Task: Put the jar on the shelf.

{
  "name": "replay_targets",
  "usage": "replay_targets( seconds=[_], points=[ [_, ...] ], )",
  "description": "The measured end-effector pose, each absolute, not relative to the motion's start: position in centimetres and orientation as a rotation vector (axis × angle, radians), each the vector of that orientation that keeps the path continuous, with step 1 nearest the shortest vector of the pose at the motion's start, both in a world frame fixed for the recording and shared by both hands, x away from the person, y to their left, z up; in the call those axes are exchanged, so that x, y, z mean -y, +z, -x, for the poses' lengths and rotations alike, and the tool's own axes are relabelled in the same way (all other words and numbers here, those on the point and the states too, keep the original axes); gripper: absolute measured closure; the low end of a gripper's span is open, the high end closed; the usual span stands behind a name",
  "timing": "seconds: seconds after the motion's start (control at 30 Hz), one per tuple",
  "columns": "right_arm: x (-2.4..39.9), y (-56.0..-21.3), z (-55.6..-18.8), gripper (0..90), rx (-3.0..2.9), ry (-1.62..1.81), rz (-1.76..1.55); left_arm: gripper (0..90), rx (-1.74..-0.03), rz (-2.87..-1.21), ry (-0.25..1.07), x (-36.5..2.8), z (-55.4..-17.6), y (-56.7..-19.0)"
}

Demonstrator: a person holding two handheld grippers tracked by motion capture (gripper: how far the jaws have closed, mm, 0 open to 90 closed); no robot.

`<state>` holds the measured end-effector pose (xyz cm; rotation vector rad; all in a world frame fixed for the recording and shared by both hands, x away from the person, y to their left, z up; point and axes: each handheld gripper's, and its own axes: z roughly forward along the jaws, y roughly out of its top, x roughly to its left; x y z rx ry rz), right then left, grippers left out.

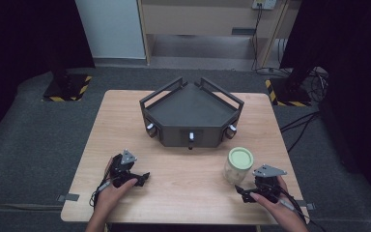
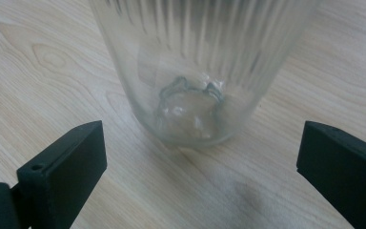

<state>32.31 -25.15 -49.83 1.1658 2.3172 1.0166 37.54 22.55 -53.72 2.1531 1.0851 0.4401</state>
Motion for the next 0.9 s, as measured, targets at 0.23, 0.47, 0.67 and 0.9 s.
replay_targets(
  seconds=[0.23, 0.47, 0.67, 0.9],
  points=[
    [24.5, -49.1, -32.6, 3.1, -2.323, 1.024, -1.143, 0.0, -1.085, -2.154, 0.439, -22.6, -37.5, -53.7],
    [24.3, -48.5, -33.2, 3.1, -2.315, 1.039, -1.132, 0.0, -1.083, -2.156, 0.441, -22.6, -37.5, -53.7],
    [23.8, -47.7, -33.8, 3.1, -2.305, 1.068, -1.111, 0.0, -1.083, -2.157, 0.441, -22.6, -37.5, -53.7],
    [23.1, -46.3, -34.8, 3.0, -2.289, 1.097, -1.082, 0.0, -1.084, -2.155, 0.441, -22.6, -37.5, -53.7]
  ],
)
